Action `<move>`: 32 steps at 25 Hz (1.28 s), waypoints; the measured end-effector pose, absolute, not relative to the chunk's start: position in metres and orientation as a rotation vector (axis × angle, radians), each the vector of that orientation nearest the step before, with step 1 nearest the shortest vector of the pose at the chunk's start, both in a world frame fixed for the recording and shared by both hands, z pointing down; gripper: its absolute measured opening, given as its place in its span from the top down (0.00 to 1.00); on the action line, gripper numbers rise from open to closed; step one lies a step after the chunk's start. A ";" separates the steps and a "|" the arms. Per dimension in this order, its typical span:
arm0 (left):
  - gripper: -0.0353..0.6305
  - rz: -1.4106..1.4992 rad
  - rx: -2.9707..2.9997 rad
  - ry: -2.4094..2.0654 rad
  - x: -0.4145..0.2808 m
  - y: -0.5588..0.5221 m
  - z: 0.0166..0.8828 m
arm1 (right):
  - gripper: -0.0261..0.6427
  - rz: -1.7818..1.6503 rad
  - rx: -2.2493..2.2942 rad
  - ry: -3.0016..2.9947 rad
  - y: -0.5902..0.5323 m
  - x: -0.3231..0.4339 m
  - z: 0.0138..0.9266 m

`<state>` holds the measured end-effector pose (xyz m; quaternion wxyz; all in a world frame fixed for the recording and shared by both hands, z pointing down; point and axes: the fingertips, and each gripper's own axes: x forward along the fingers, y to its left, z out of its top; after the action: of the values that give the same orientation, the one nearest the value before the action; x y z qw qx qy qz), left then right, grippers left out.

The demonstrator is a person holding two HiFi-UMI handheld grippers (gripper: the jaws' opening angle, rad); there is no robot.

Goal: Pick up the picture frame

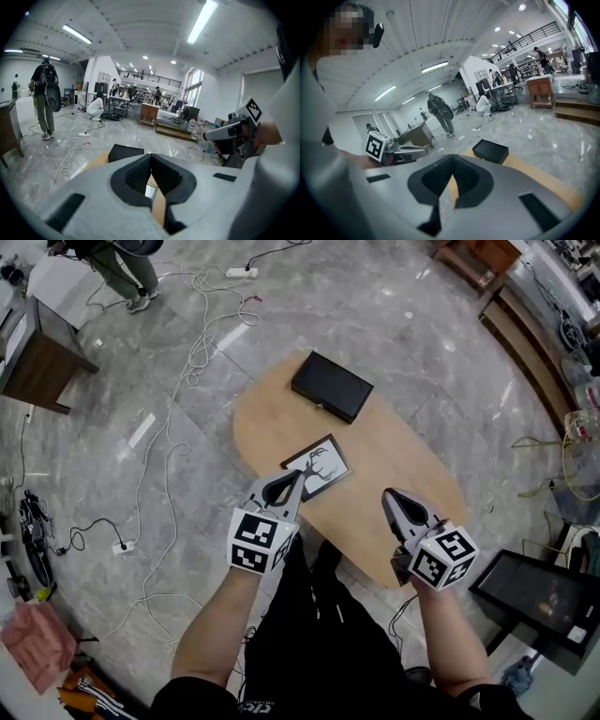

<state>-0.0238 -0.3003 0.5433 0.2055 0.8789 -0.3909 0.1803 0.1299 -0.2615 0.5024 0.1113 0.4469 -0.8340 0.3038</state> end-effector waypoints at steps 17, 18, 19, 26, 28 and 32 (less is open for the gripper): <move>0.80 0.674 2.372 -0.887 0.001 -0.300 0.717 | 0.95 1.063 1.300 -2.342 -0.280 0.124 0.649; 0.79 0.700 2.372 -0.862 0.004 -0.299 0.728 | 0.95 1.067 1.299 -2.336 -0.280 0.124 0.656; 0.78 0.729 2.369 -0.834 0.007 -0.296 0.739 | 0.95 1.069 1.296 -2.331 -0.281 0.124 0.662; 0.73 0.884 2.308 -0.677 0.023 -0.279 0.818 | 0.95 1.098 1.300 -2.313 -0.283 0.132 0.693; 0.72 0.927 2.287 -0.639 0.025 -0.275 0.837 | 0.95 1.111 1.310 -2.306 -0.281 0.134 0.701; 0.67 1.006 2.242 -0.558 0.029 -0.265 0.868 | 0.95 1.134 1.324 -2.284 -0.270 0.139 0.717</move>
<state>0.0286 -0.2646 0.8683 0.3058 0.8470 -0.2109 0.3802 0.1393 -0.2702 0.7166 0.1339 0.4567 -0.7877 0.3912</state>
